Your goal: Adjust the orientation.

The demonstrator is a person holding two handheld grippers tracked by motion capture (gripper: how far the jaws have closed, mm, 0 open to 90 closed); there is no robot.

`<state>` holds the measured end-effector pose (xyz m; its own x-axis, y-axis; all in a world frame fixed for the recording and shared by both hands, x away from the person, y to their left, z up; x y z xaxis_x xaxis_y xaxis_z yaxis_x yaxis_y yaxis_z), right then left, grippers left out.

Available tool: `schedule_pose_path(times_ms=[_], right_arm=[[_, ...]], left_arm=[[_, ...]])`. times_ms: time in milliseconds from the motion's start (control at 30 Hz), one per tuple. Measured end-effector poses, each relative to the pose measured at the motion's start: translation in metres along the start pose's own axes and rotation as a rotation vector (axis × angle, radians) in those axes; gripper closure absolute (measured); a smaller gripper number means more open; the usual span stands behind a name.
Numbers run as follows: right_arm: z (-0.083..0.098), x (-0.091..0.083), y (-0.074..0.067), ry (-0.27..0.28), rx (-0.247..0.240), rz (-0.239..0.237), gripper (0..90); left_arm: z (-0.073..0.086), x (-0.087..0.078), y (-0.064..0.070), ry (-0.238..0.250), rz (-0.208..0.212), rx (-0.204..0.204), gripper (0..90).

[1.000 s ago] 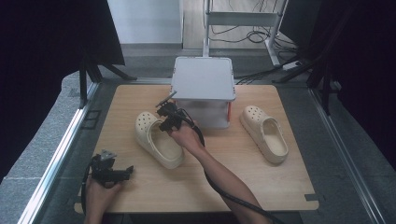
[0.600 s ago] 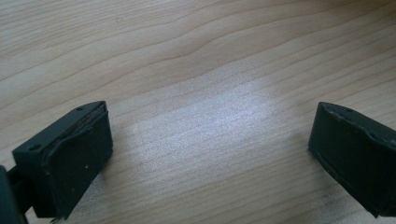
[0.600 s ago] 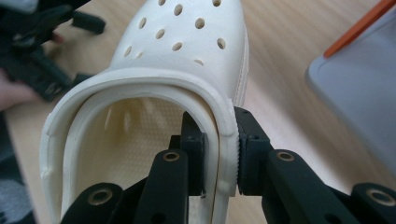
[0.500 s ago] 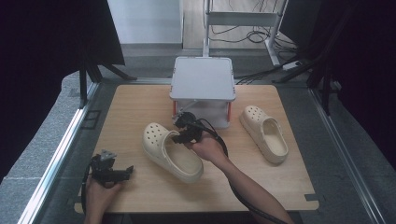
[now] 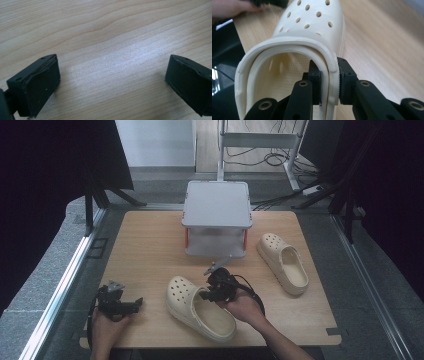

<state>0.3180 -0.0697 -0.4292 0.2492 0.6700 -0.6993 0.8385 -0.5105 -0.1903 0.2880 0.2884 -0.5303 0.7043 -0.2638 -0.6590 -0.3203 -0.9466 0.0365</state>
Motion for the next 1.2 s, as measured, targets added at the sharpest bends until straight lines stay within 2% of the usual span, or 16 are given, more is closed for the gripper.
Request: schedule_pose_path(times_ms=[133, 233, 467, 667, 833, 933, 1000, 1200], right_arm=[[0.018, -0.004, 0.000, 0.007, 0.009, 0.008, 75.8], [0.028, -0.005, 0.002, 0.012, -0.002, 0.015, 75.3], [0.038, -0.002, 0.005, 0.005, -0.034, 0.015, 73.0], [0.036, -0.005, 0.003, -0.026, -0.093, -0.025, 50.1], [0.036, -0.014, 0.007, -0.034, -0.136, -0.030, 28.5], [0.037, -0.023, 0.014, -0.024, -0.124, -0.017, 13.5], [0.038, -0.029, 0.019, -0.022, -0.133, 0.007, 12.3], [0.042, -0.051, 0.038, 0.020, -0.089, 0.061, 0.2]], left_arm=[[0.000, 0.000, 0.000, 0.000, -0.001, 0.001, 0.0], [0.000, 0.000, 0.000, 0.000, -0.001, 0.000, 0.0], [0.000, 0.000, 0.000, -0.002, -0.004, 0.001, 0.0], [0.000, 0.000, 0.001, -0.002, -0.005, 0.001, 0.0], [0.000, 0.000, 0.001, -0.002, -0.005, 0.001, 0.0], [0.000, 0.000, 0.001, -0.002, -0.005, 0.001, 0.0], [0.000, 0.000, 0.001, -0.002, -0.005, 0.001, 0.0], [0.000, 0.000, 0.001, -0.001, -0.006, 0.000, 0.0]])
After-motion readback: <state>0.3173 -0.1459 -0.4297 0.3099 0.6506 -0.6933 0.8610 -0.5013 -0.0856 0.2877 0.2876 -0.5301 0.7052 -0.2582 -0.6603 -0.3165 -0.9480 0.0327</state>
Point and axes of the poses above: each handheld gripper's, and its own axes: x roughly forward along the jaws, z roughly out of its underside, y roughly to its right, the point moved 1 cm from there along x, roughly forward along the jaws, and after that the axes turned 8 degrees about y, right-handed, at the moved point
